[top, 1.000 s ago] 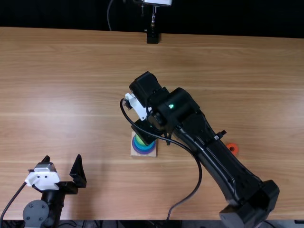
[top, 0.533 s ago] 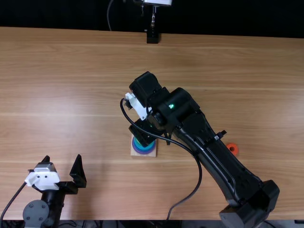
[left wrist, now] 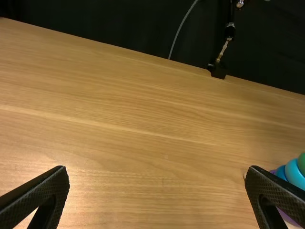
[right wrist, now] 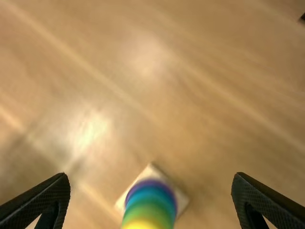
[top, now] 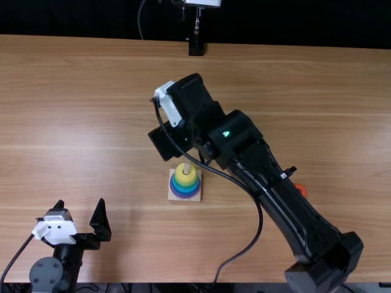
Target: Build the Hanoi tower: stack the rings onto the peg from bottom to top in this color order: purple, dark blue, light blue, dark green, light green, yellow, orange.
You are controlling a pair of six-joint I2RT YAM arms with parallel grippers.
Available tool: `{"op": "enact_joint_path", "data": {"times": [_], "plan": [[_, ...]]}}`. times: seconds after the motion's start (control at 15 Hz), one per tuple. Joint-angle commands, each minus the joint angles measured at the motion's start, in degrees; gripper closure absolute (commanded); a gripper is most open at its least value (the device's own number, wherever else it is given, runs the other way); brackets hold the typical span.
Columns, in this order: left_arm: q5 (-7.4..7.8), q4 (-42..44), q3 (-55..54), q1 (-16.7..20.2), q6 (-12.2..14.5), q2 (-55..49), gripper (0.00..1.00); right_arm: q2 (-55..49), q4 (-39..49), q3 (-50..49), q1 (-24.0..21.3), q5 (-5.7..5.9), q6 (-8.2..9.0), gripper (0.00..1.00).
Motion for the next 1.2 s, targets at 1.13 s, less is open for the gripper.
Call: {"op": "enact_joint_path", "data": {"times": [1.13], "plan": [[0.68, -1.1, -3.2, 0.1, 0.2, -0.7, 0.0, -41.3, 26.2, -56.4, -37.4, -0.29, 8.72, 0.0]]}}
